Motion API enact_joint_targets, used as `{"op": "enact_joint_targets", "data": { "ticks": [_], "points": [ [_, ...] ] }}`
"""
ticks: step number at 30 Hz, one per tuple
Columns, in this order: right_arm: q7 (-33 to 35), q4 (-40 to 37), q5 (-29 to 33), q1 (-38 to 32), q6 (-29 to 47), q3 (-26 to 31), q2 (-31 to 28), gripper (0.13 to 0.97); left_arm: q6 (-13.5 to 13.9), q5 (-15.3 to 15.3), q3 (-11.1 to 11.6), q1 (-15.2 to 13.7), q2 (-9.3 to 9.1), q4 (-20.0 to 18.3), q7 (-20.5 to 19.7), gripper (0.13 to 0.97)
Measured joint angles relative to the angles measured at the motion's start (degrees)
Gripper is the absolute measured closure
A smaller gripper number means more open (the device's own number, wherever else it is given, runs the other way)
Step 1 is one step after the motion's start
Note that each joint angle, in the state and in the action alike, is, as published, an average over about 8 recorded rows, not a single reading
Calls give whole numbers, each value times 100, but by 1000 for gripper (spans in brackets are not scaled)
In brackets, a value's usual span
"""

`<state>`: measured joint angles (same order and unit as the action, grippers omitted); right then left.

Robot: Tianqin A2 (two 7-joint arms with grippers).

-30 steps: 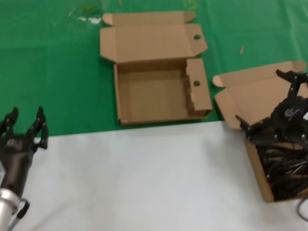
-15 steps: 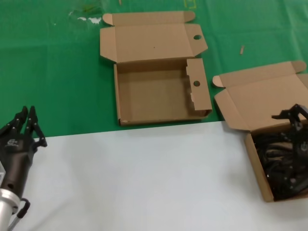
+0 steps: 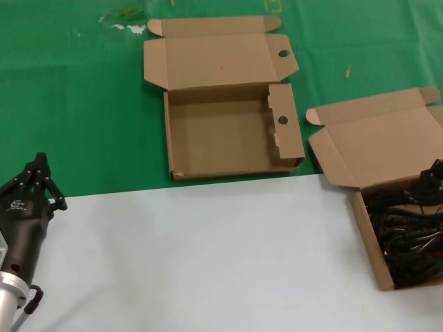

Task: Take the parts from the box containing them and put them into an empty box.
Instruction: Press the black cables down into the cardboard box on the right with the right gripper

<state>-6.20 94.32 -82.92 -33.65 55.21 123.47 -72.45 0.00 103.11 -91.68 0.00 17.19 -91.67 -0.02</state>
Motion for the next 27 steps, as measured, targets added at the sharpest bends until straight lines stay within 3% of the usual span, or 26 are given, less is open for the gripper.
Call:
{"op": "enact_joint_targets", "data": {
  "ticks": [14,22,27],
  "points": [
    [607,-609,148,124,798,-619,484,268,0,0,0,0,0,0,0,957],
    [864,-907,191,242,856,-793,721,438,0,0,0,0,0,0,1,957],
    [1154,-1185,246,226,854,-837,916,465,0,0,0,0,0,0,1,957]
  ]
}}
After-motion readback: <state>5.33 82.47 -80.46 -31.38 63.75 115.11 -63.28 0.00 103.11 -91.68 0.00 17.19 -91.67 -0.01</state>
